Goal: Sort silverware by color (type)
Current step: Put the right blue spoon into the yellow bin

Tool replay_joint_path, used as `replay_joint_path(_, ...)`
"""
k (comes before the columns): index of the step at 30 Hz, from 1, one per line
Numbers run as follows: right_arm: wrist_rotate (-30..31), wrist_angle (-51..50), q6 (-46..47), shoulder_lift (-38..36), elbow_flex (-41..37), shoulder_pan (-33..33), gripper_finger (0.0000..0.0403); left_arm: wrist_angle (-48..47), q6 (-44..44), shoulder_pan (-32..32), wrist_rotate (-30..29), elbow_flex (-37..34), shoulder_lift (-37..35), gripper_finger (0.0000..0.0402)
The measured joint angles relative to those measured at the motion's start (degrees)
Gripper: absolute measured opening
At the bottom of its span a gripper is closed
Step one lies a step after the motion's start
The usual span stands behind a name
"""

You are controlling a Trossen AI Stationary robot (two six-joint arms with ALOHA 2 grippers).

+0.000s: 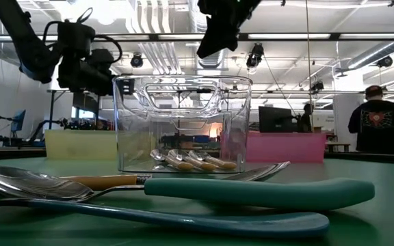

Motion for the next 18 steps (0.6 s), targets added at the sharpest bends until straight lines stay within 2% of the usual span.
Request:
replay_joint_path(10,0.02,24.96,2.05,-7.38,-19.50,0.46,0.0080,0.20,-4.67,0.97,-0.09,-0.02,3.02,0.0005)
replay_joint_path(18,0.02,31.85,3.00,-7.72,-23.57,0.52,0.0081,0.23,-8.18,1.13,-3.20,-0.04,4.47,0.0005)
